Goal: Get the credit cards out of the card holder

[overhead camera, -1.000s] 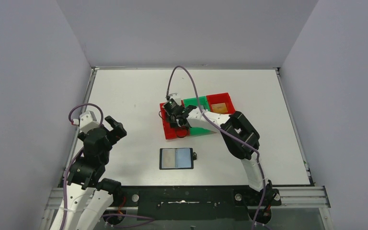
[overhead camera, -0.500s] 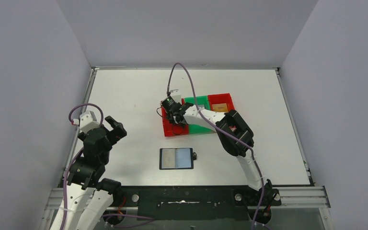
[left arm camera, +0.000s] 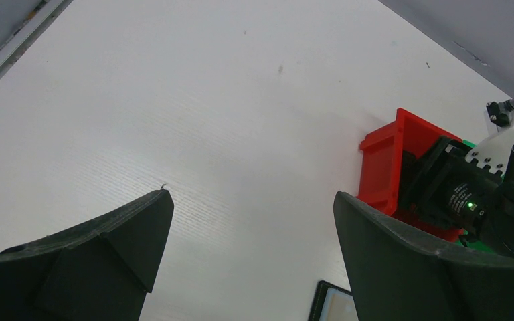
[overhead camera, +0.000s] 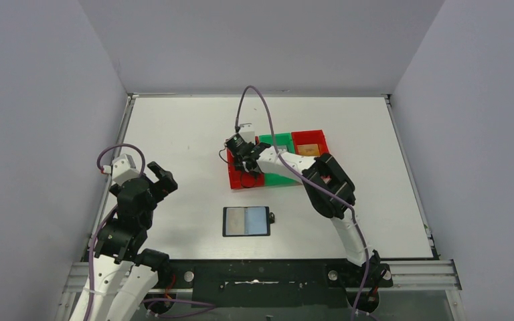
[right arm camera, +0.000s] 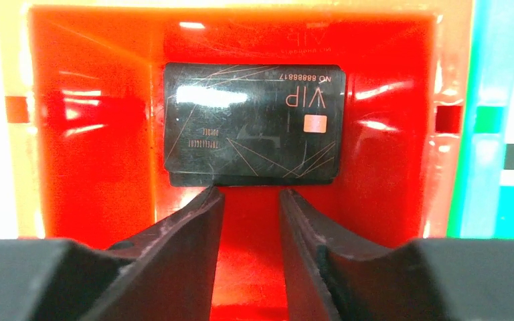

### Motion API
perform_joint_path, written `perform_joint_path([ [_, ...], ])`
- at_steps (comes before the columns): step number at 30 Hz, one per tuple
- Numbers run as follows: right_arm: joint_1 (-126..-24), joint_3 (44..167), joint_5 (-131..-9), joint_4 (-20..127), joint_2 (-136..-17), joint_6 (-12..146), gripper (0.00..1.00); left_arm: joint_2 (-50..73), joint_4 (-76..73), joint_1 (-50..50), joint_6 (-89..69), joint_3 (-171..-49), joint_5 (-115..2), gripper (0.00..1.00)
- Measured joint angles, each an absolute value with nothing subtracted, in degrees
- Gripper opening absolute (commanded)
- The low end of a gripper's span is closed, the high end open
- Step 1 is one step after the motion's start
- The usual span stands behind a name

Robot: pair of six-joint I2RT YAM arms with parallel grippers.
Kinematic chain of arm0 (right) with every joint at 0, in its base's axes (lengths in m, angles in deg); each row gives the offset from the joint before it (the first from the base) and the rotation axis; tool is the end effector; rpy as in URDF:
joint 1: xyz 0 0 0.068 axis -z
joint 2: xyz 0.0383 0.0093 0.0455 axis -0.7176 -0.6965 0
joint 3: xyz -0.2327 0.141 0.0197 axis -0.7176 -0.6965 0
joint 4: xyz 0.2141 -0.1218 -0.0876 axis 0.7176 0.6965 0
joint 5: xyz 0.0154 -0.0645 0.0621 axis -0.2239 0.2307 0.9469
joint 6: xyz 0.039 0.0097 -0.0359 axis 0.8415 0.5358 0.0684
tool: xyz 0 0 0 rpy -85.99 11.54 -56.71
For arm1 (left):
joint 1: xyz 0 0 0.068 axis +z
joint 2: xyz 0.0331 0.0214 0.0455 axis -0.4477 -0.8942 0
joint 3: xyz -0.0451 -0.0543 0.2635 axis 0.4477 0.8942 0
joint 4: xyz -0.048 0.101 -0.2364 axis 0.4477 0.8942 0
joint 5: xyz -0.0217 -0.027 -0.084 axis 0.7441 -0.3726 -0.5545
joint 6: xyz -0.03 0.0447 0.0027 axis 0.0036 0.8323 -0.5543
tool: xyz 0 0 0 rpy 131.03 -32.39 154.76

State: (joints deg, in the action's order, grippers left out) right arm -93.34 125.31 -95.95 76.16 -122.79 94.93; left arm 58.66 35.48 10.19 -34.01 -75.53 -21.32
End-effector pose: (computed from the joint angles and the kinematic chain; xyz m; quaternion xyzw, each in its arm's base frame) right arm 0.3333 0.3472 0.1589 -0.0560 0.9409 0.0822 0.3237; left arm 0.1134 -0.0164 0.2938 -0.2609 0.7875 -0.0535 0.5558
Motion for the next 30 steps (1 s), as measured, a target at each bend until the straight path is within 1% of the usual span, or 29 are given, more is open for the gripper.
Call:
perform_joint_path([
  [4, -94.3, 124.37, -97.28, 76.12, -119.73, 93.56, 0.48, 58.62, 35.48, 10.19, -34.01, -75.53, -21.34, 0.93],
  [6, -94.85, 121.79, -97.81, 75.25, -115.69, 93.34, 0.51, 58.51, 35.48, 10.19, -33.98, -75.53, -21.45, 0.92],
  [9, -95.92, 117.57, -98.75, 74.48, -106.83, 93.58, 0.58, 58.24, 35.48, 10.19, -33.98, -75.53, -21.47, 0.93],
  [12, -97.43, 116.89, -101.46, 74.0, -100.21, 93.82, 0.62, 58.16, 35.48, 10.19, -33.98, -75.53, -21.49, 0.93],
  [14, -98.87, 116.43, -103.86, 73.65, -96.54, 94.04, 0.7, 58.11, 35.46, 10.19, -33.98, -75.51, -21.51, 0.92],
  [15, -99.72, 115.67, -105.04, 73.41, -94.94, 94.28, 0.79, 58.03, 35.44, 10.19, -33.98, -75.51, -21.53, 0.92],
  [17, -101.41, 112.83, -107.16, 73.26, -91.75, 95.76, 1.0, 57.74, 35.44, 10.19, -33.96, -75.51, -21.64, 0.93],
  [18, -101.95, 111.12, -107.86, 73.21, -90.46, 97.05, 0.98, 57.57, 35.44, 10.19, -33.92, -75.51, -21.71, 0.92],
  [21, -103.29, 101.35, -108.49, 72.89, -85.09, 103.33, 0.98, 57.04, 35.44, 10.19, -33.83, -75.51, -21.91, 0.92],
  [27, -102.48, 75.21, -103.99, 64.65, -72.8, 114.76, 0.98, 56.23, 35.44, 10.21, -33.79, -75.49, -22.23, 0.93],
  [30, -103.83, 70.27, -102.79, 63.86, -70.68, 119.59, 0.98, 55.62, 35.44, 10.21, -33.79, -75.49, -22.47, 0.93],
])
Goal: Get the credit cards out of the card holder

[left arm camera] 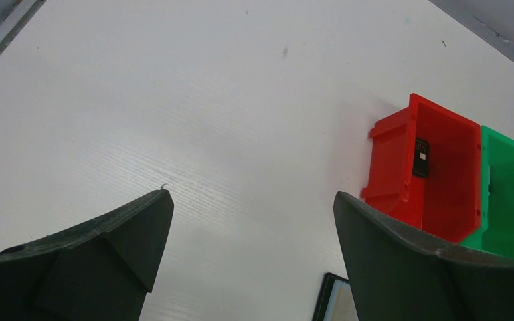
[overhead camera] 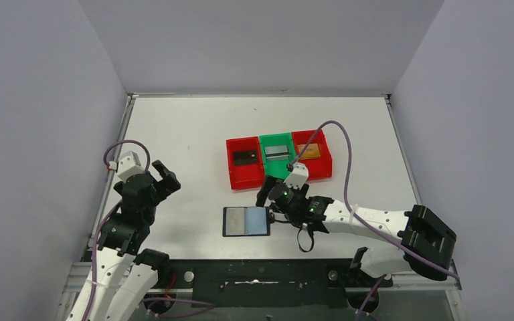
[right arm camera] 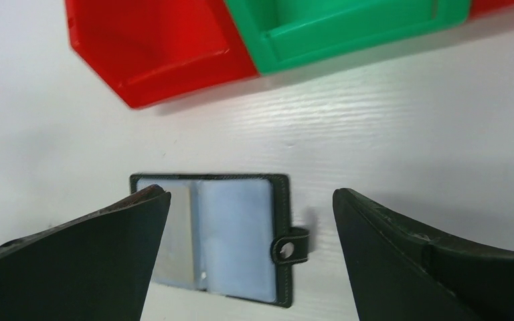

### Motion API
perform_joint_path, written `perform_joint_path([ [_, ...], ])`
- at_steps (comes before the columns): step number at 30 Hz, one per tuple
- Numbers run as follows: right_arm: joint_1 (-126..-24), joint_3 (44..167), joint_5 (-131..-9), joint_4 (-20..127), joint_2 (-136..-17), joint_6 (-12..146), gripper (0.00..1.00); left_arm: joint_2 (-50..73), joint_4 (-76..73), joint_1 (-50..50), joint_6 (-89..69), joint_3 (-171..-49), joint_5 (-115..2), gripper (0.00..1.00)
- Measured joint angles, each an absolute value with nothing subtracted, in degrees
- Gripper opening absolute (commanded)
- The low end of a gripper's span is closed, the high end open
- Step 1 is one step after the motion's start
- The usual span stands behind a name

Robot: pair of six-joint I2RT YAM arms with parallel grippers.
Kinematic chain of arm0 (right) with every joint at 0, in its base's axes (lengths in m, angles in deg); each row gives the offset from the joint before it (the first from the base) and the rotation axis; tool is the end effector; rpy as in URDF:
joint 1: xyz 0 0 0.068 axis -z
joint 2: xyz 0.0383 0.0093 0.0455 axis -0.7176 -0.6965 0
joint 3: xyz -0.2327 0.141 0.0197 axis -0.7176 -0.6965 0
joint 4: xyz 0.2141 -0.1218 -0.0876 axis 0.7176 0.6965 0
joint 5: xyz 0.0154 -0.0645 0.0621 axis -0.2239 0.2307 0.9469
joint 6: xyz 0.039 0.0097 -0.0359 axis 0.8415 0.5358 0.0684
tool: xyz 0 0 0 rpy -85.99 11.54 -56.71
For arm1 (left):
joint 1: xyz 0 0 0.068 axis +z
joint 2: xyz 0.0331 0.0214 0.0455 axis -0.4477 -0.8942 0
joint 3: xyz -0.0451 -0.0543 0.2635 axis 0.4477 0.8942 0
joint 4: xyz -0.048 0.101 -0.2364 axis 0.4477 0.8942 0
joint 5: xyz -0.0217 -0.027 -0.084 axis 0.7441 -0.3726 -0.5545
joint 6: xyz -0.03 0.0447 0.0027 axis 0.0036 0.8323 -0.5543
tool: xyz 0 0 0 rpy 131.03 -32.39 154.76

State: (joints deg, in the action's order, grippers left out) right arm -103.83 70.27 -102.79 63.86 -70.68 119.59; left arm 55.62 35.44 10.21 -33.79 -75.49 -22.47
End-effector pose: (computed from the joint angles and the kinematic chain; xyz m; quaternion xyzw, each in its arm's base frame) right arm 0.1515 0.2140 0.2034 0.0943 0.9023 0.2115 0.3635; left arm 0.1226 -0.0198 0.2883 -0.2520 0.8050 -0.0478 0.5350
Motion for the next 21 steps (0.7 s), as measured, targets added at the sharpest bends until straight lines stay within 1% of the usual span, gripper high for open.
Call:
perform_joint_path([
  [3, -108.36, 72.33, -103.62, 65.41, -72.23, 123.0, 1.0, 54.77, 35.44, 10.21, -33.79, -75.49, -22.71, 0.93],
  [5, -111.59, 76.35, -104.82, 68.32, -75.12, 124.66, 0.98, 54.11, 35.44, 10.21, -33.79, -75.49, -22.76, 0.93],
  [9, -117.03, 89.44, -106.88, 74.68, -86.16, 126.65, 0.89, 53.37, 35.48, 10.26, -33.81, -75.49, -22.74, 0.93],
  [13, -120.03, 100.89, -108.3, 80.62, -97.76, 127.94, 0.82, 53.65, 35.5, 10.3, -33.9, -75.49, -22.5, 0.93],
  [16, -121.1, 103.86, -108.58, 83.86, -102.53, 128.48, 0.77, 54.51, 35.48, 10.32, -33.92, -75.49, -22.28, 0.93],
  [21, -121.21, 103.84, -108.65, 87.51, -103.84, 129.27, 0.71, 55.29, 35.48, 10.32, -33.94, -75.49, -22.06, 0.93],
])
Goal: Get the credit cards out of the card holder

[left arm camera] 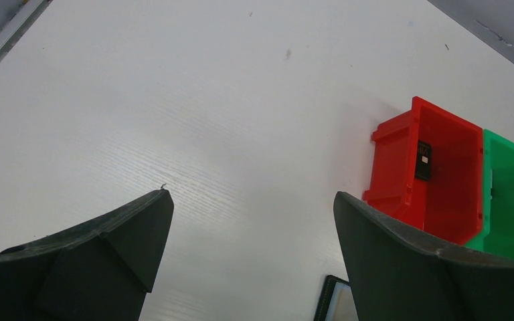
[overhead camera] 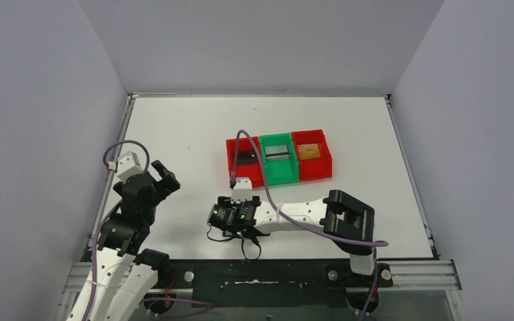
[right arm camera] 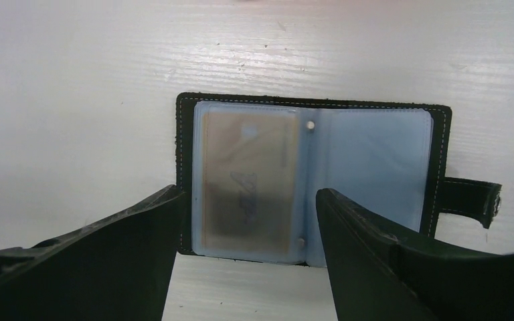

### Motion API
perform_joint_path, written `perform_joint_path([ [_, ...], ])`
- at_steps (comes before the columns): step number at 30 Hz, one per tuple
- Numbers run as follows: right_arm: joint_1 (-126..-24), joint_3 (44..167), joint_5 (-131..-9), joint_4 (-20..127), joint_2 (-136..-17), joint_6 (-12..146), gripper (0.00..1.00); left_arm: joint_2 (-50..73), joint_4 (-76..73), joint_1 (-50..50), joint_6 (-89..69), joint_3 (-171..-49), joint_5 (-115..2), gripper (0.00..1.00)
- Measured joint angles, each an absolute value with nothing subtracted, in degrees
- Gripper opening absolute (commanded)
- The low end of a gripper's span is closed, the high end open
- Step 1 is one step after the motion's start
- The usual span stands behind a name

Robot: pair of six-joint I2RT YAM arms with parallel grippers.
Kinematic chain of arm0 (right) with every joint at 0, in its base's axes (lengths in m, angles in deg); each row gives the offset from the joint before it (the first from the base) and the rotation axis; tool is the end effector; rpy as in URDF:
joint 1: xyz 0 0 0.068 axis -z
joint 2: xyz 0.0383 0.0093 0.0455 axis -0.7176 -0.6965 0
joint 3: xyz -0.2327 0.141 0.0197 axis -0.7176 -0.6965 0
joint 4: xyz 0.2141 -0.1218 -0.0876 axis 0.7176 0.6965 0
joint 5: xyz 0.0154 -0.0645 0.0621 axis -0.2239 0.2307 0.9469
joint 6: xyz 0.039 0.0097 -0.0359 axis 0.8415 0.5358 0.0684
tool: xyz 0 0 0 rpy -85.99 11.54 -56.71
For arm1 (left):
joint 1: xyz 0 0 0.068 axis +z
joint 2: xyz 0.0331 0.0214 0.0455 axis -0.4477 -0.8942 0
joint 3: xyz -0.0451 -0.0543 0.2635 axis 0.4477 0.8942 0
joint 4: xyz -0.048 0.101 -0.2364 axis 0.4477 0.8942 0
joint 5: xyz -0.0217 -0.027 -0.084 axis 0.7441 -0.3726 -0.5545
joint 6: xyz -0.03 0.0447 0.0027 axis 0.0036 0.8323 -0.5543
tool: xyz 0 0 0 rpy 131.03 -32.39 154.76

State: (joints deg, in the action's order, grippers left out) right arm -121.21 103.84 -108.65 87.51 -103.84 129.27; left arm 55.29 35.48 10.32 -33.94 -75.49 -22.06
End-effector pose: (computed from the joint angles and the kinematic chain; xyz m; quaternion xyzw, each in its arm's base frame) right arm 0.1128 0.3596 0.1794 -0.0018 0.9485 0.0893 0.3038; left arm 0.1235 -0.0195 0.2877 -0.2551 0.8051 -0.0436 0.5337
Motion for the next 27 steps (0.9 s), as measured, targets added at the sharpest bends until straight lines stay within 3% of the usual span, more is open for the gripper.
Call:
perform_joint_path([
  [11, -120.12, 103.84, -107.6, 87.7, -105.67, 129.12, 0.62, 55.75, 35.48, 10.45, -33.92, -75.44, -22.06, 0.93],
  [24, -119.39, 105.77, -105.37, 87.33, -108.06, 126.8, 0.64, 55.73, 35.46, 10.45, -33.92, -75.33, -22.08, 0.93],
  [27, -119.37, 106.33, -105.37, 87.42, -108.56, 126.69, 0.59, 55.71, 35.46, 10.45, -33.9, -75.31, -22.08, 0.93],
])
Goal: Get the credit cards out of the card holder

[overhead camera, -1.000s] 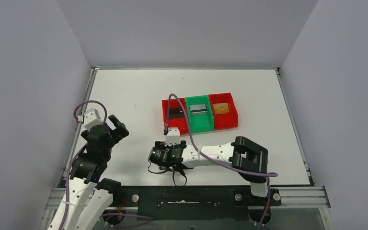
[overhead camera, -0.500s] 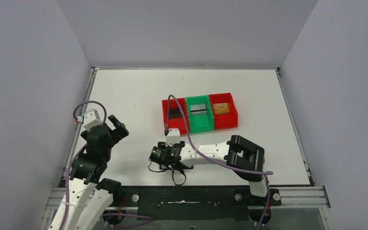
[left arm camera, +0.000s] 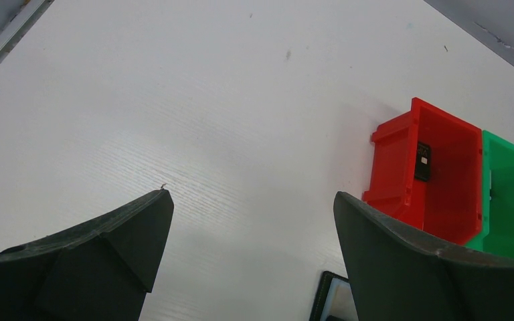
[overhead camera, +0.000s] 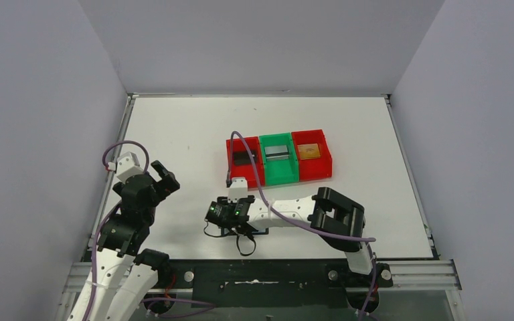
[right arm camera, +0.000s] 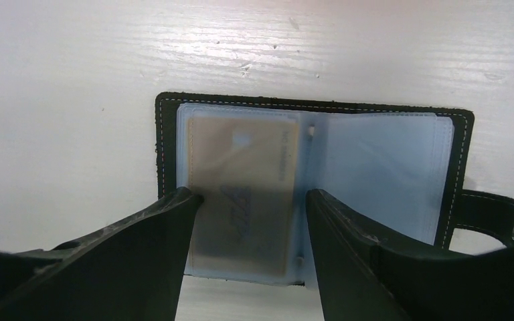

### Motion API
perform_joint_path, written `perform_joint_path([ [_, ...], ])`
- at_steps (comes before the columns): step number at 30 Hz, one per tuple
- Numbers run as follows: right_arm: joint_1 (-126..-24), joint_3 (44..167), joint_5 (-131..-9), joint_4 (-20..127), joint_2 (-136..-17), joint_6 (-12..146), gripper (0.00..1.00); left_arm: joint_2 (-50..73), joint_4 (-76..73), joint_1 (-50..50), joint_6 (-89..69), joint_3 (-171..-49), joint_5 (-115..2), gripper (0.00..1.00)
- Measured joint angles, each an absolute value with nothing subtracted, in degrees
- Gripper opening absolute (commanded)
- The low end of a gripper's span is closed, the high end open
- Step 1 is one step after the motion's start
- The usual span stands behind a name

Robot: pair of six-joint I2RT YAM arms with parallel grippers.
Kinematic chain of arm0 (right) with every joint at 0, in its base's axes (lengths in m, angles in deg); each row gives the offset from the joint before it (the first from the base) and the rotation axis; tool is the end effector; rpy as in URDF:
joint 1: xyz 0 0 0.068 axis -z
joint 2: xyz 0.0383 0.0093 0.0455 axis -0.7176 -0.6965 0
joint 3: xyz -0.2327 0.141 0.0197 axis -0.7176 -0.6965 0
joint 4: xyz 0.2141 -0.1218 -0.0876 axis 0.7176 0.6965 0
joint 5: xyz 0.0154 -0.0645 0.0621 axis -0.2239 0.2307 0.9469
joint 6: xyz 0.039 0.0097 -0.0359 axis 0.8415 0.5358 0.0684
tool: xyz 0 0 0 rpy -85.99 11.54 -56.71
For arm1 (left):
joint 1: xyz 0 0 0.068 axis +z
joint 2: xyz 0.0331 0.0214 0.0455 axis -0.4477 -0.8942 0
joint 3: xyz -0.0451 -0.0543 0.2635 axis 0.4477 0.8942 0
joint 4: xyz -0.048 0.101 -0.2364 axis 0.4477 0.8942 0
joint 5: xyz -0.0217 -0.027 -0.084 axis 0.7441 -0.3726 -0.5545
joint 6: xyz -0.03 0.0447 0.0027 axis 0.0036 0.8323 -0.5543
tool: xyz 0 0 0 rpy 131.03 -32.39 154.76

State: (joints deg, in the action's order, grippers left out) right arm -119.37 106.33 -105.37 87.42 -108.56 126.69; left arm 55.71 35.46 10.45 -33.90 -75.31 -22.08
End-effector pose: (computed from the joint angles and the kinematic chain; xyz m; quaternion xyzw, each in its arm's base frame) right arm 0.1264 0.3692 0.1604 -0.0181 0.9582 0.0710 0.2766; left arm 0.1225 -0.0190 0.2875 -0.2559 0.8038 -0.0440 0.5353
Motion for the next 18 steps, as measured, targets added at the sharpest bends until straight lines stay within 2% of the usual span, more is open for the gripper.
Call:
perform_joint_path([
  [8, -119.22, 106.73, -105.7, 87.22, -108.84, 126.78, 0.4, 55.69, 35.46, 10.45, -33.9, -75.31, -22.1, 0.93],
  [18, -118.28, 103.03, -104.87, 83.86, -106.46, 125.84, 0.36, 53.7, 35.04, 10.48, -33.55, -75.27, -24.51, 0.93],
])
